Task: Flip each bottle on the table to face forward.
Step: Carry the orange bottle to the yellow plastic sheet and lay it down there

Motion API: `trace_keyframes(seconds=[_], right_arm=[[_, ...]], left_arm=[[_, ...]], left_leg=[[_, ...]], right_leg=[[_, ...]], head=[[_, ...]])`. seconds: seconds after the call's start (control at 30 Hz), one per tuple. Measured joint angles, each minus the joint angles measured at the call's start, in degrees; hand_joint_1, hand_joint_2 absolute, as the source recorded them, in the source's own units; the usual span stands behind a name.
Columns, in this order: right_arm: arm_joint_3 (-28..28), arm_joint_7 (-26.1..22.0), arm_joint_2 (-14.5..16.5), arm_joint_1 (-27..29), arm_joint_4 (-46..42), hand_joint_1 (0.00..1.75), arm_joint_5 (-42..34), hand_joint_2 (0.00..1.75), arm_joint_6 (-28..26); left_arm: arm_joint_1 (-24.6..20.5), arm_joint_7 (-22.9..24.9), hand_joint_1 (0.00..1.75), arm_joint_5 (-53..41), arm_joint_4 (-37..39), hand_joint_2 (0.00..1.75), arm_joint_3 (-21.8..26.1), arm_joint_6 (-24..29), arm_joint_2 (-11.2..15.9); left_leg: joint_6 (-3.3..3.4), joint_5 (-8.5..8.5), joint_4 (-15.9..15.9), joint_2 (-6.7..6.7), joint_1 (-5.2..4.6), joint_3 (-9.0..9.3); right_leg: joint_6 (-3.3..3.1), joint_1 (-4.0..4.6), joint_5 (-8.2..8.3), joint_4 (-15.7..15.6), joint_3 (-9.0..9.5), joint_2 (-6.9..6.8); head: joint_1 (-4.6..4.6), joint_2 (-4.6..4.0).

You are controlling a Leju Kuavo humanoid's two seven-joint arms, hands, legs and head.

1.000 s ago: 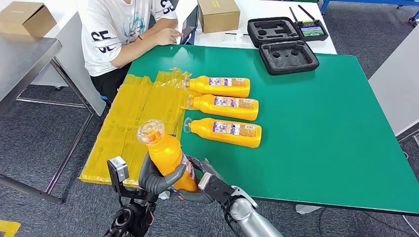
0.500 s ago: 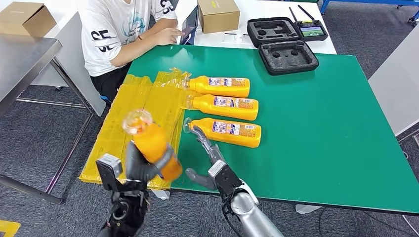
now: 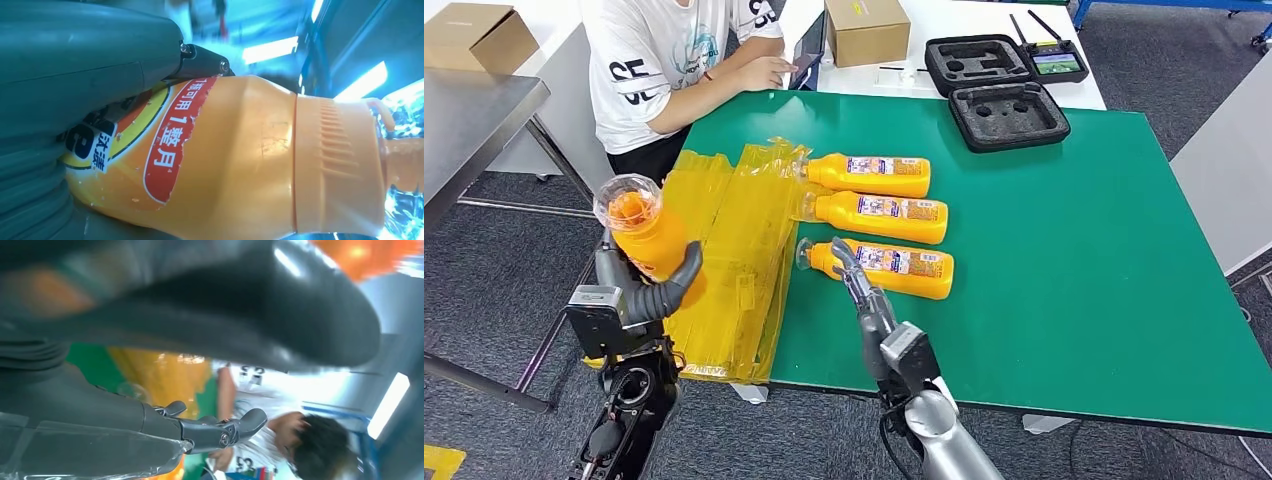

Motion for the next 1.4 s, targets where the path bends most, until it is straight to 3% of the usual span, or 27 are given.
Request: trace_keyframes(seconds=[0.1,0.27,0.4,0.6,0.73,1.17,1.4], right_arm=[[0.00,-0.52,-0.36,1.07,-3.35,0.00,-5.72,1.75,-0.48],[0.04,-0.75,-0.78,1.94,-7.49,0.00,-10.96,1.75,-0.75],[1.34,-0.55,-0.16,0.13,-8.69,0.00,-10.72,1.75,-1.25],[6.28,2.61,1.60,-6.94,-8.29,0.00,-8.03,1.75,-3.93],[8.47,3.25,2.33,-8.94,-7.03,0.00,-7.79,1.75,-4.33],[10.65,3.57,2.64,-10.27,-4.38,0.00,-7.58,1.75,-3.85],[12.56,2.92,3.79,-11.88,0.74,0.00,-8.26,1.75,-2.68]], left_arm=[[-2.01,4.11,1.75,-7.50,0.71,1.75,0.38,2.18,2.40],[-7.28,11.84,1.75,-21.95,6.91,1.75,-0.93,-2.16,7.58],[-13.19,13.64,1.75,-29.16,16.51,1.75,-4.46,-5.17,9.09],[-23.30,14.75,1.75,-34.39,32.90,1.75,-11.96,-7.41,7.61],[-27.55,14.96,1.75,-34.83,40.25,1.75,-15.13,-8.14,6.51],[-30.91,15.72,1.75,-35.83,47.47,1.75,-18.69,-10.06,5.63],[-34.73,18.51,1.75,-36.61,51.71,1.75,-22.16,-21.06,5.28]], left_leg=[[-0.01,0.01,0.00,0.00,0.01,0.01],[-0.09,0.09,-0.01,0.02,0.06,0.02],[-0.06,0.18,0.00,0.01,0.04,0.01],[-0.05,0.23,0.02,0.00,0.01,0.01],[-0.05,0.23,0.02,0.01,0.02,0.00],[-0.06,0.22,0.01,0.00,0.02,-0.02],[-0.05,0.23,0.01,-0.01,0.02,-0.02]], right_leg=[[0.00,0.02,0.00,0.00,-0.01,0.00],[-0.02,0.06,0.02,0.01,-0.02,0.01],[0.00,0.04,0.06,0.03,-0.01,0.01],[0.05,0.00,0.12,0.03,0.01,0.00],[0.06,0.01,0.12,0.04,0.00,0.01],[0.04,0.02,0.10,0.04,-0.02,0.01],[0.05,0.02,0.11,0.05,0.00,0.01]], head=[[-0.01,0.00],[-0.01,0.00],[0.01,0.00],[0.00,0.00],[-0.01,0.00],[0.00,0.00],[0.00,0.00]])
